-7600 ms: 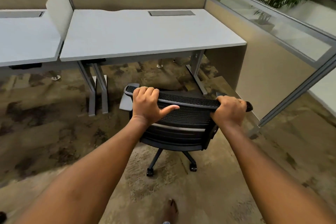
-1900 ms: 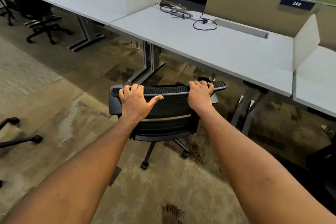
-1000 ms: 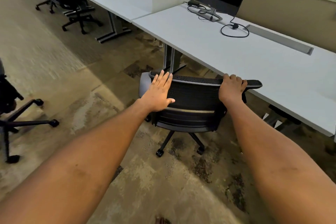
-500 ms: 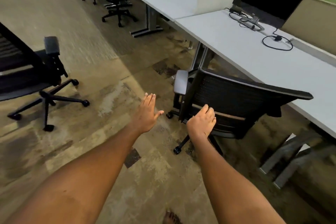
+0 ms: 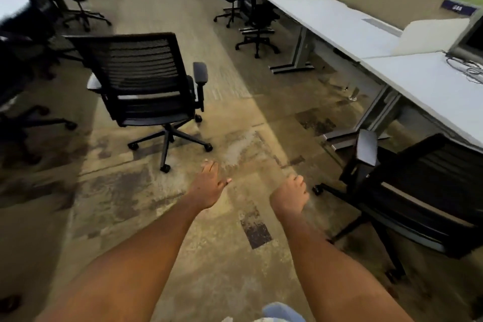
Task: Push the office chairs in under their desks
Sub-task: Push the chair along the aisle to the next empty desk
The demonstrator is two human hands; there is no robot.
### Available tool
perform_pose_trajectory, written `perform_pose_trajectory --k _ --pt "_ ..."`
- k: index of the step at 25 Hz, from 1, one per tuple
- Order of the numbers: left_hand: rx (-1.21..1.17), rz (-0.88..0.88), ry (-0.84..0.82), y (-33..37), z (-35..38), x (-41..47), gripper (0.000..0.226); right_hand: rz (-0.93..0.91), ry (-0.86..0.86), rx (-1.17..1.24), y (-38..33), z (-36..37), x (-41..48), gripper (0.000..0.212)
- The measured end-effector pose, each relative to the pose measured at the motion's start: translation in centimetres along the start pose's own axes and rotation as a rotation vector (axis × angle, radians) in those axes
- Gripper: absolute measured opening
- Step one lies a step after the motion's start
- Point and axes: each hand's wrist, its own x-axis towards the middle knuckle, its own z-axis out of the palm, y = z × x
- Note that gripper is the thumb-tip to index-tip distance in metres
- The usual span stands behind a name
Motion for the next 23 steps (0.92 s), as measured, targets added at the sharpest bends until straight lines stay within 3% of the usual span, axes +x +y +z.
perform_pose_trajectory --k 5,10,14,23 --pt "0.034 -0.132 0.129 -10.4 -7.0 -0.9 0.065 -0.207 -0.095 -0.030 -13.4 3.3 -2.0 0.045" --pt "0.044 -0.238 0.222 -18.0 -12.0 1.1 0.062 -0.377 -0.078 -0.041 -25.3 4.6 -0.5 0.052" --pt "0.070 -0.319 0.322 -23.7 -17.8 6.8 0.057 -0.500 -0.009 0.053 -35.4 4.8 3.2 0.041" --pt "0.009 -0.403 0.498 -31.7 -29.3 22.4 0.047 -0.634 0.149 0.208 -54.6 2.2 14.2 0.042"
